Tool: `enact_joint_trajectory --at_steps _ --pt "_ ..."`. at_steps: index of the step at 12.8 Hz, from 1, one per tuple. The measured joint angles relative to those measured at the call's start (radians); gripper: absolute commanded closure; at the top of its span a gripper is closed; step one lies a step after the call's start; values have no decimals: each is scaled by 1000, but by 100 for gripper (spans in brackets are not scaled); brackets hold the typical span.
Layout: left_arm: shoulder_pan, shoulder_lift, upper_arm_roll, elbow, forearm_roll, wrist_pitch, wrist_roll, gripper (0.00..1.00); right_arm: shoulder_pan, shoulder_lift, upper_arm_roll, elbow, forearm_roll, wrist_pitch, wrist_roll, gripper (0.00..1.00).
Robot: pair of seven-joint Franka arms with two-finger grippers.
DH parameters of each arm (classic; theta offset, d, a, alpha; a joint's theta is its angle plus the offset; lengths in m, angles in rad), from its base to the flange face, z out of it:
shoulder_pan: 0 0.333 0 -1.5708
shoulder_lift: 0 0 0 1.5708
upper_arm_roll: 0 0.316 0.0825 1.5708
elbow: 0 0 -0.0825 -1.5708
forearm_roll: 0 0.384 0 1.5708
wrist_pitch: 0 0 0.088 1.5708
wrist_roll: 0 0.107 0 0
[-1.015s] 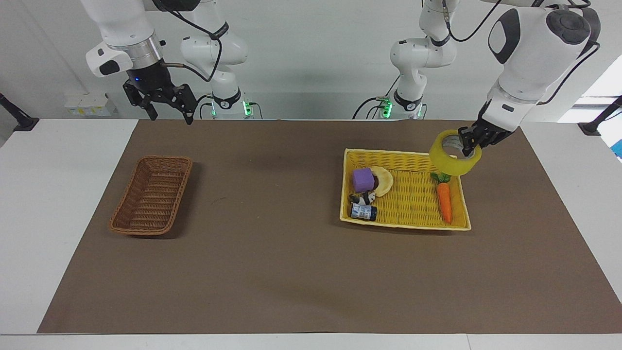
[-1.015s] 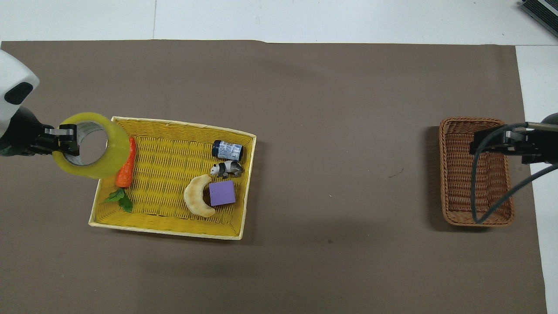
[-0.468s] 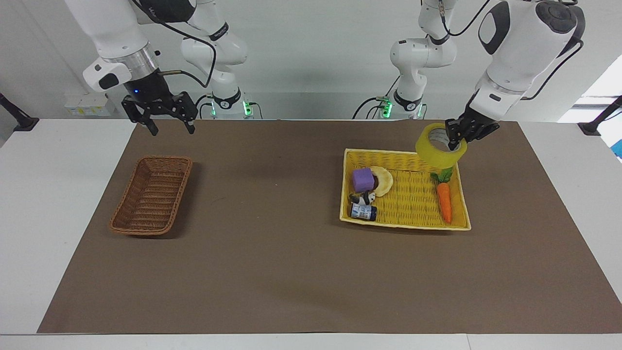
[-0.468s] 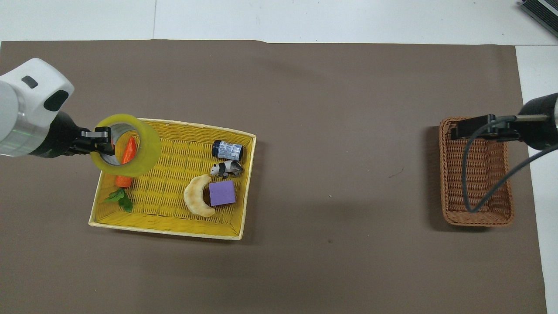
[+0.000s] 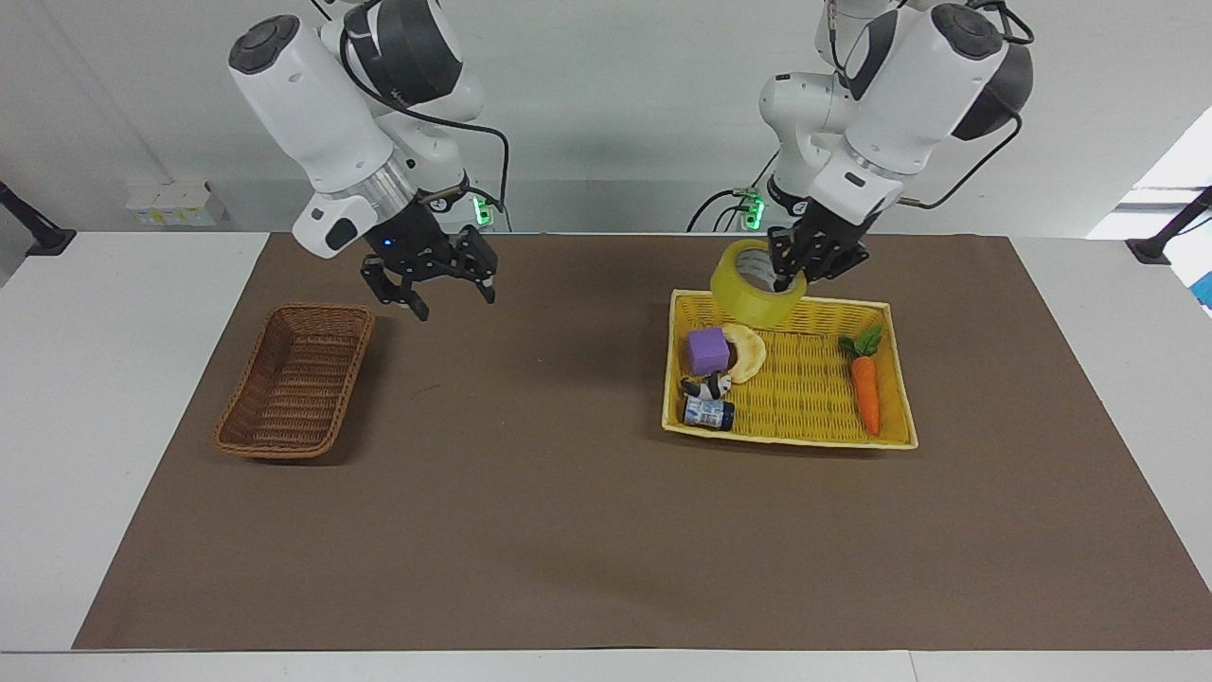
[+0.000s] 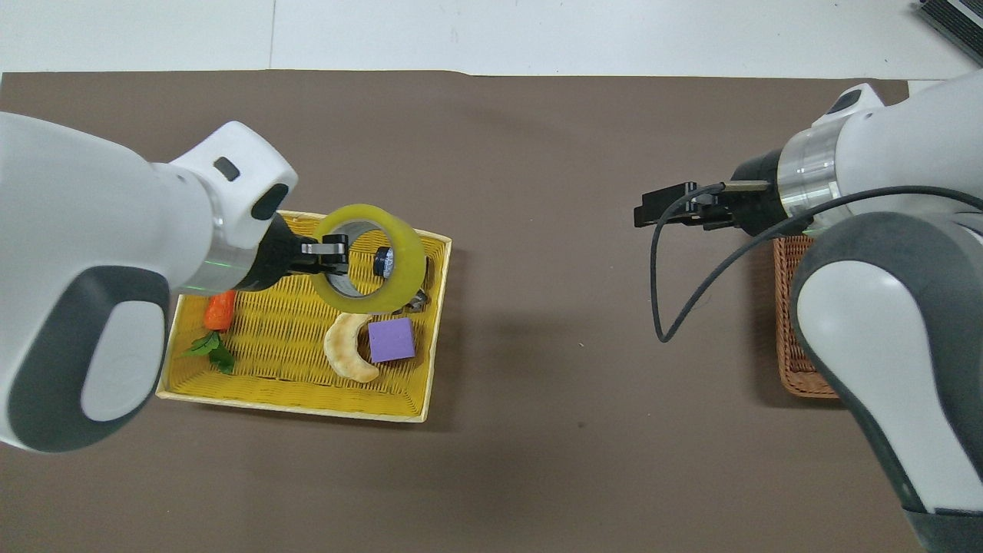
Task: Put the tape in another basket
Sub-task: 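Carry the tape with the left gripper while the right gripper reaches toward it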
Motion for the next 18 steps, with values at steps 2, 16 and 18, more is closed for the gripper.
enact_joint_trajectory --at_steps 2,16,18 --pt "-63 33 -1 -37 -35 113 -7 100 23 11 0 0 76 33 32 0" --pt "-291 205 -41 -2 -217 589 -169 100 10 34 -3 -37 227 29 -184 0" --pt "-318 206 -43 -4 -219 646 -218 100 15 32 -3 -37 238 19 -184 0"
